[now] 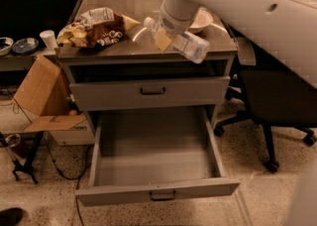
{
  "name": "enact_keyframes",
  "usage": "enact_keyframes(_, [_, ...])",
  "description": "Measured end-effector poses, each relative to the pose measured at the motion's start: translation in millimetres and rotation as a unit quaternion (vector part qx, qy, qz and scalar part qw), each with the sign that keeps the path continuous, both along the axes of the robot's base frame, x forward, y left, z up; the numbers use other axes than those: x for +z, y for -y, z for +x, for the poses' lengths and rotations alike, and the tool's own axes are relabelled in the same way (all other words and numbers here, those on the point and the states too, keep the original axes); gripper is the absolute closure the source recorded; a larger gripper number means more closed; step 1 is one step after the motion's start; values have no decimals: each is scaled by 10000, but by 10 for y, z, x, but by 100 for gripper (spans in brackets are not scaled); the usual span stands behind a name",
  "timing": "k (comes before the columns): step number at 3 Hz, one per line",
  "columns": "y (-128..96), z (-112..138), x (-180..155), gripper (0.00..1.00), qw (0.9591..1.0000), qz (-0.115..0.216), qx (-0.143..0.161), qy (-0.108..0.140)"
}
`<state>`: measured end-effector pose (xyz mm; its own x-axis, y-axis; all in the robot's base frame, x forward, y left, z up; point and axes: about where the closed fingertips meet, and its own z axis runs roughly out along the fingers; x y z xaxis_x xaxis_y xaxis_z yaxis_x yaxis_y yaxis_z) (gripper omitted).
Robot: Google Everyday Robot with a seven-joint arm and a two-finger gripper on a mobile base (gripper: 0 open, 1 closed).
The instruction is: Place blue plastic bottle into middle drawer
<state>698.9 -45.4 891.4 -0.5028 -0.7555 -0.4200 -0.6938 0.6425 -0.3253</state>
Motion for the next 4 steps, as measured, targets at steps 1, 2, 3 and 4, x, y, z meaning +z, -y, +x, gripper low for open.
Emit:
enact_keyframes(1, [143,-351,-27,100,9987,308,403,-3])
enact_keyframes(2, [67,-630,-462,100,9904,890,1031,-227])
enact_keyframes(3, [-311,-786,-1142,100,9708,1547,1758,-520])
enact_keyframes(4, [-712,-864,-1768,100,9473,1908,2451,-782])
